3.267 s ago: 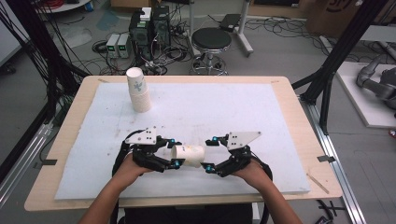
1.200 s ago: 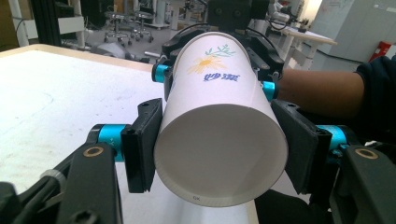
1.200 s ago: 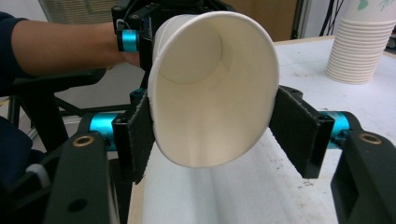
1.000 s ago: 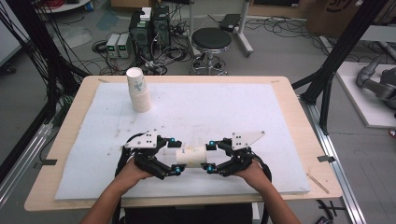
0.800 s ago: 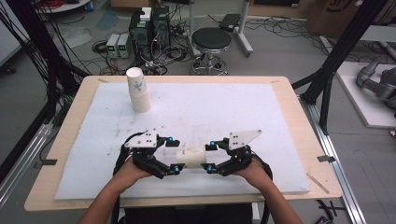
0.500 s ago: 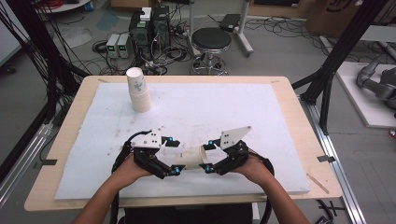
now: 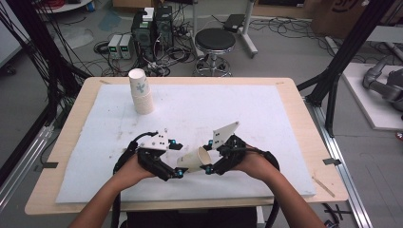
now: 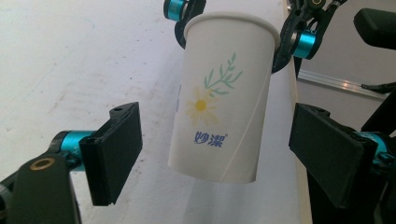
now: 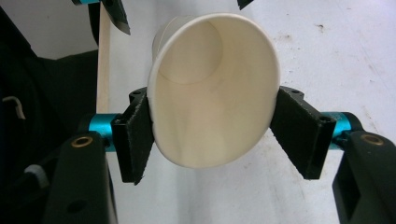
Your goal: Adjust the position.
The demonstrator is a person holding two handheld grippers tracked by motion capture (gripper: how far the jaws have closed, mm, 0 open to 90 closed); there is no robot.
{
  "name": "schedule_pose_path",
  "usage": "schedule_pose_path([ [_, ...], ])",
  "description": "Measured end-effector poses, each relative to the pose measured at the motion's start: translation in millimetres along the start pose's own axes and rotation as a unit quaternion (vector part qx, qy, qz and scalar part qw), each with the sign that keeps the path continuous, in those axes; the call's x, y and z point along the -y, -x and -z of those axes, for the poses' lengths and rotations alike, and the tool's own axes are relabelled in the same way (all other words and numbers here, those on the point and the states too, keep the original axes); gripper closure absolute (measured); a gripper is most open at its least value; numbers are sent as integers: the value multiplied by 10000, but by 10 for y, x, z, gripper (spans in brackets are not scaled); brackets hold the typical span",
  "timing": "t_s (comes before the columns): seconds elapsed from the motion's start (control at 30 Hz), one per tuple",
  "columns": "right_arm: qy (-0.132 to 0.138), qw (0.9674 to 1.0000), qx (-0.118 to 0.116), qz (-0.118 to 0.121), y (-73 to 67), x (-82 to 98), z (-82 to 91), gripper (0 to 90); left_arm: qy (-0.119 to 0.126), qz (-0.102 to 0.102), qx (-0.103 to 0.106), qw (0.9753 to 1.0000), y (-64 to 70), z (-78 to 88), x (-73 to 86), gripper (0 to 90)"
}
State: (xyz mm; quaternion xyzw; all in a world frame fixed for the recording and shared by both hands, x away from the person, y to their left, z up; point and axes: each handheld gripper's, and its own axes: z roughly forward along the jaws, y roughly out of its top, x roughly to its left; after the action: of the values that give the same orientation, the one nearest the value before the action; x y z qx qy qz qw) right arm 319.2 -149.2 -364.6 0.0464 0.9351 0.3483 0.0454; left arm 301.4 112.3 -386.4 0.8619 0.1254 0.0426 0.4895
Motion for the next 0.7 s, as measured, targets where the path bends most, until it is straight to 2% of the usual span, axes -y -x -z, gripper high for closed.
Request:
schedule_pose_path([
  [0.17, -221, 9997, 27, 105, -6, -72, -14, 337, -118, -47, -23, 9999, 9, -24, -5, 178],
  [0.7, -553, 9977, 28, 388, -21, -235, -49, 333, -468, -242, 8, 9986, 22, -134, -27, 200],
])
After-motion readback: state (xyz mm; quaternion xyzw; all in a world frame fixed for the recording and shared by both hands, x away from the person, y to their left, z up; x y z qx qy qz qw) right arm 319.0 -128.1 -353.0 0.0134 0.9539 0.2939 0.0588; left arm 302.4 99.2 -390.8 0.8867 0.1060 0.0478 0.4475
